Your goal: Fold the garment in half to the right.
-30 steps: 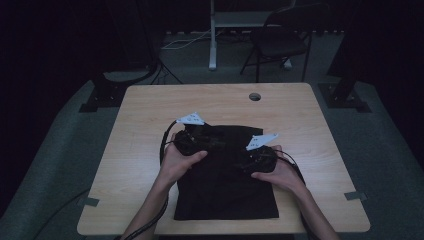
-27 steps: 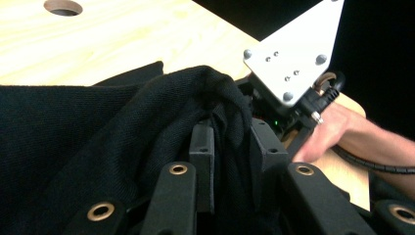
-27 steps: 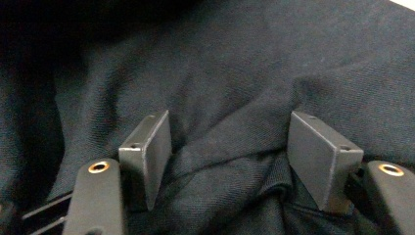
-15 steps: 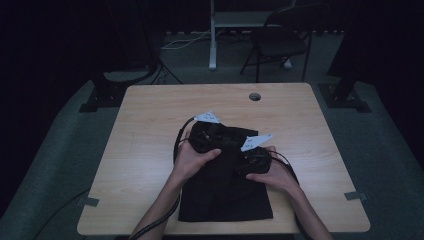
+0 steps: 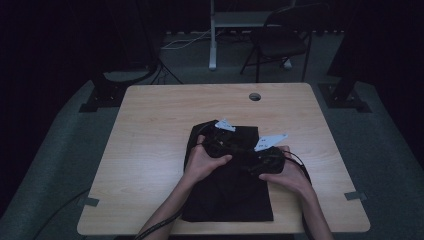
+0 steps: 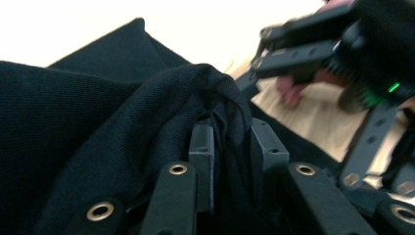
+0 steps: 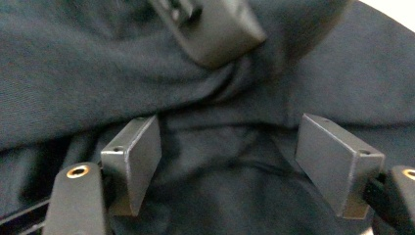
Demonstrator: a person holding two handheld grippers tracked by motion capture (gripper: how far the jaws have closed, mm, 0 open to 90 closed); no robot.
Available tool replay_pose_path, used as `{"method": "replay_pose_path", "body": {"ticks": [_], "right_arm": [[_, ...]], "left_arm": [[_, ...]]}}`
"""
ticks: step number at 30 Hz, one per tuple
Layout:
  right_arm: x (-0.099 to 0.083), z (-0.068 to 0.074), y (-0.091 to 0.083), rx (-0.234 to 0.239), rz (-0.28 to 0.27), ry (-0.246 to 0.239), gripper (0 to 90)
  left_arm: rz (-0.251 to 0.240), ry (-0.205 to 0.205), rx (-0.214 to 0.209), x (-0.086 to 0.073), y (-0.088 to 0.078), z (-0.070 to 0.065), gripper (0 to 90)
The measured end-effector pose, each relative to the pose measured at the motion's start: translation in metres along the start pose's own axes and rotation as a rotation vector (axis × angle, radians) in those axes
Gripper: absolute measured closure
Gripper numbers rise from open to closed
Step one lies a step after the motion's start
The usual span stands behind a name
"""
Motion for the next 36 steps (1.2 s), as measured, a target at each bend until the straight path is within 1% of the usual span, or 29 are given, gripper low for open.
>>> {"method": "replay_pose_path", "body": {"ticks": [2,4,5,6,7,8,11,13,14,16,18,20,22,23,25,28,29,30,31,32,34,35,36], "right_arm": [[-0.003,-0.004,-0.004,-0.004,0.002,0.013,25.1],[-0.005,-0.006,-0.007,-0.009,0.006,0.017,25.0],[-0.006,-0.008,-0.008,-0.013,0.008,0.022,25.0],[-0.007,-0.008,-0.008,-0.013,0.009,0.026,25.0],[-0.007,-0.009,-0.008,-0.015,0.009,0.025,25.0],[-0.007,-0.009,-0.009,-0.017,0.009,0.026,25.1],[-0.008,-0.010,-0.009,-0.029,0.015,0.026,25.1],[-0.008,-0.012,-0.010,-0.039,0.014,0.033,25.0],[-0.008,-0.013,-0.011,-0.046,0.011,0.035,25.0],[-0.009,-0.015,-0.014,-0.051,0.003,0.037,25.0],[-0.009,-0.018,-0.019,-0.068,-0.015,0.043,25.1],[-0.009,-0.022,-0.026,-0.079,-0.036,0.056,25.5],[-0.008,-0.025,-0.032,-0.087,-0.062,0.071,25.4],[-0.008,-0.028,-0.035,-0.093,-0.082,0.080,25.5],[-0.008,-0.031,-0.039,-0.102,-0.104,0.094,25.5],[-0.007,-0.033,-0.040,-0.119,-0.114,0.097,25.4],[-0.007,-0.033,-0.040,-0.119,-0.114,0.097,25.4],[-0.007,-0.033,-0.040,-0.121,-0.114,0.095,25.4],[-0.007,-0.031,-0.039,-0.119,-0.109,0.091,25.3],[-0.007,-0.031,-0.038,-0.119,-0.105,0.091,25.3],[-0.007,-0.032,-0.037,-0.123,-0.102,0.086,25.3],[-0.007,-0.032,-0.037,-0.123,-0.102,0.086,25.3],[-0.007,-0.032,-0.036,-0.123,-0.100,0.086,25.3]], "left_arm": [[0.020,0.006,0.013,-0.002,0.006,0.000,75.1],[0.047,0.023,0.035,-0.005,0.014,0.000,75.1],[0.047,0.023,0.035,-0.005,0.014,0.000,75.1],[0.074,0.038,0.058,-0.008,0.020,0.001,75.2],[0.086,0.046,0.072,-0.010,0.024,0.001,75.2],[0.083,0.040,0.077,-0.010,0.027,0.001,75.1],[0.079,0.021,0.071,-0.009,0.030,0.004,74.5],[0.074,0.025,0.072,-0.008,0.030,0.007,73.5],[0.071,0.023,0.065,-0.008,0.031,0.008,72.6],[0.060,0.017,0.043,-0.010,0.031,0.008,68.5],[0.049,0.004,0.008,-0.011,0.030,0.007,61.7],[0.048,0.004,-0.012,-0.012,0.029,0.006,55.6],[0.033,-0.006,-0.032,-0.013,0.026,0.003,48.8],[0.033,-0.006,-0.032,-0.013,0.026,0.003,46.8],[0.017,0.003,-0.045,-0.015,0.022,0.000,42.5],[-0.003,0.001,-0.045,-0.016,0.012,0.001,40.4],[-0.003,0.001,-0.045,-0.016,0.012,0.001,40.0],[-0.012,-0.003,-0.046,-0.017,0.008,0.001,40.0],[-0.029,-0.009,-0.053,-0.019,-0.002,0.003,39.2],[-0.034,-0.010,-0.052,-0.019,-0.006,0.003,38.9],[-0.047,-0.013,-0.039,-0.023,-0.017,0.007,38.5],[-0.047,-0.013,-0.039,-0.023,-0.017,0.007,38.4],[-0.066,-0.029,-0.034,-0.026,-0.027,0.012,38.4]]}}
Point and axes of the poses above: each handheld gripper's, and its own axes: y roughly forward along the jaws, x roughly out of its top, z roughly to its left, the point moved 7 cm from there along y, roughly forward along the jaws, and after that the axes turned 1 degree about y, right-handed, at the moved point
